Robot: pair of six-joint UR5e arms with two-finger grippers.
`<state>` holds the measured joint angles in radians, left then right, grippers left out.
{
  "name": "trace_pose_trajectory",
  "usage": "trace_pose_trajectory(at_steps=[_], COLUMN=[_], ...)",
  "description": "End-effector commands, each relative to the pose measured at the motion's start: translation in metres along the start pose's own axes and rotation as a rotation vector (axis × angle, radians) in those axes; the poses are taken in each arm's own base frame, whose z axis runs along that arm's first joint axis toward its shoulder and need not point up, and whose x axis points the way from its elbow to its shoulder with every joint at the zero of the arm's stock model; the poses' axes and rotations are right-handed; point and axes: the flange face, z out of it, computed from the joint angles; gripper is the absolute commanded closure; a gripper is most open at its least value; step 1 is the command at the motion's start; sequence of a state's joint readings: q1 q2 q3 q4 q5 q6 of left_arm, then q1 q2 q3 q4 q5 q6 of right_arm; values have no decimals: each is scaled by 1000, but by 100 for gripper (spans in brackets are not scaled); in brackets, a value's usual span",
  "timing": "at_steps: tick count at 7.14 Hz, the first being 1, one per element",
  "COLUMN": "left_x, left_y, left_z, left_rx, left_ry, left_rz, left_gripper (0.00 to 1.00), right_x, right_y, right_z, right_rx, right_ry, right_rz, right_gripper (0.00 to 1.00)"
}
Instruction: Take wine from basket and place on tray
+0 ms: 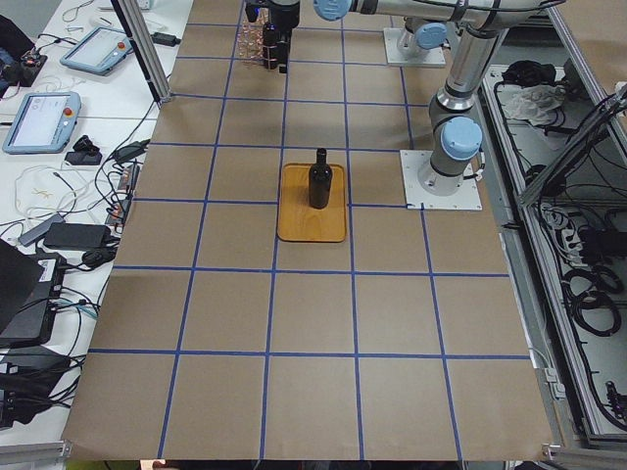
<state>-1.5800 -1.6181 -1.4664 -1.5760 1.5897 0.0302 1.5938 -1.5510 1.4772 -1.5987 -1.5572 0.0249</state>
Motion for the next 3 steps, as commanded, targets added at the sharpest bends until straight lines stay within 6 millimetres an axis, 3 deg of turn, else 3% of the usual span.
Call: trace_pose_trajectory(at_steps=[1,3], left_x=[1,1], left_y=[3,5], left_z=[1,0], left_rx=[-4,-7], left_ry=[2,-1], left_rz=[2,2], left_gripper=[0,0], right_x=[0,1], right_y=[3,3], right_z=[14,14], right_rx=[-31,-27], right_ry=[1,2], right_rz=[2,2], right_gripper=[0,0])
